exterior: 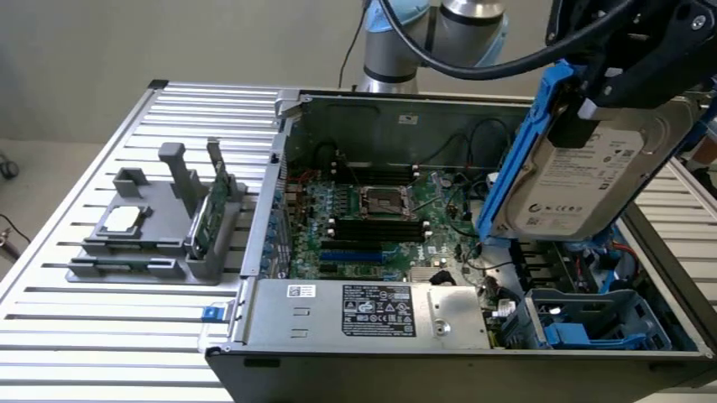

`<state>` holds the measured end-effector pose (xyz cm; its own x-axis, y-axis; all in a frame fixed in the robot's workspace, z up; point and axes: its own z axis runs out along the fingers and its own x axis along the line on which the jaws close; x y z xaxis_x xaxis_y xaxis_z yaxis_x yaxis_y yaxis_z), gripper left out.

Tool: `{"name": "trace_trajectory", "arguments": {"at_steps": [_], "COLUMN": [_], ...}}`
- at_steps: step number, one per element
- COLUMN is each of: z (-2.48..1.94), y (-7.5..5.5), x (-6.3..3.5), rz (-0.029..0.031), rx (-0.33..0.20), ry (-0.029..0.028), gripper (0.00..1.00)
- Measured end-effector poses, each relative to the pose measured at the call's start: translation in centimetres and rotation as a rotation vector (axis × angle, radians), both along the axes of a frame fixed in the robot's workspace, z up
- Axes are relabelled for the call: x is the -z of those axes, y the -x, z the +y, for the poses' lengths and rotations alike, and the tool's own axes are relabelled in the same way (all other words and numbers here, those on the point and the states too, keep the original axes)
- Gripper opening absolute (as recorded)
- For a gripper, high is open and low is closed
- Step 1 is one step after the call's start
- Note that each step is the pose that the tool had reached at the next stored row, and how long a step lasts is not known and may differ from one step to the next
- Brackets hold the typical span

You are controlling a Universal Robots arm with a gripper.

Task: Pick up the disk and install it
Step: 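Pick up the disk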

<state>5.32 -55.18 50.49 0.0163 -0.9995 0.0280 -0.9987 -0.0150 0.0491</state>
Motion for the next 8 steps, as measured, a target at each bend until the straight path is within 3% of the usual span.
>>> {"name": "trace_trajectory", "arguments": {"at_steps": [8], "z": [-1.71], "y": [-2.2], "x": [0.05], "rz": [0.0044], "rx": [0.000], "ry": [-0.0017], "gripper": [0.33]}}
